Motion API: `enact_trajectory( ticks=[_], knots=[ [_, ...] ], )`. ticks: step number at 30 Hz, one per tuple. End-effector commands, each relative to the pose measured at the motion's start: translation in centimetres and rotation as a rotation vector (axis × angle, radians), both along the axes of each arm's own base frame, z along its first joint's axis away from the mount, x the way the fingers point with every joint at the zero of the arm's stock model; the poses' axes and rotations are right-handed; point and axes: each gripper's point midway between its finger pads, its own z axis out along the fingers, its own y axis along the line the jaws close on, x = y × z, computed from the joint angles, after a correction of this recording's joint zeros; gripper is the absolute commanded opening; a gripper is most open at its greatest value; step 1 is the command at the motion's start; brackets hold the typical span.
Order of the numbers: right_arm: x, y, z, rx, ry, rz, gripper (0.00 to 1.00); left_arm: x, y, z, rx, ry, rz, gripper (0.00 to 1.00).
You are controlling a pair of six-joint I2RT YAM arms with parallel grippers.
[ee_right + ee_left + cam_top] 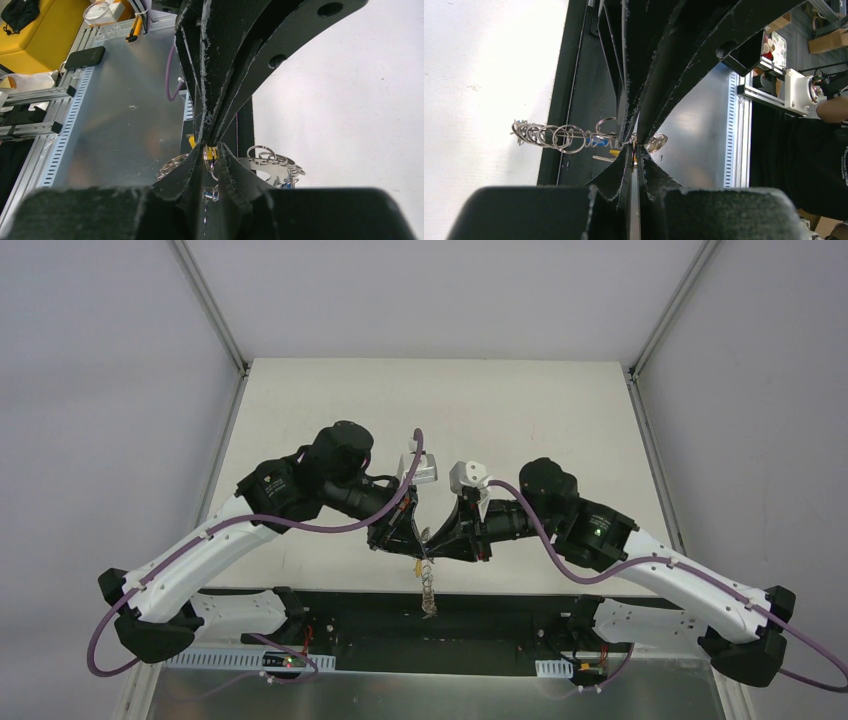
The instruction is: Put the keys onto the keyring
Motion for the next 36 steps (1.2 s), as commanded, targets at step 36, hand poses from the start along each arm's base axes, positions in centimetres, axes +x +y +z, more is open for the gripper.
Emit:
enact_trajectory(
  ticks=[36],
  knots=[
    [-1.4,-1.7,6.4,0.203,-0.167,-0.136,0.00,-1.4,-0.3,4.8,-0.255,-0.129,-0.065,0.32]
  ],
)
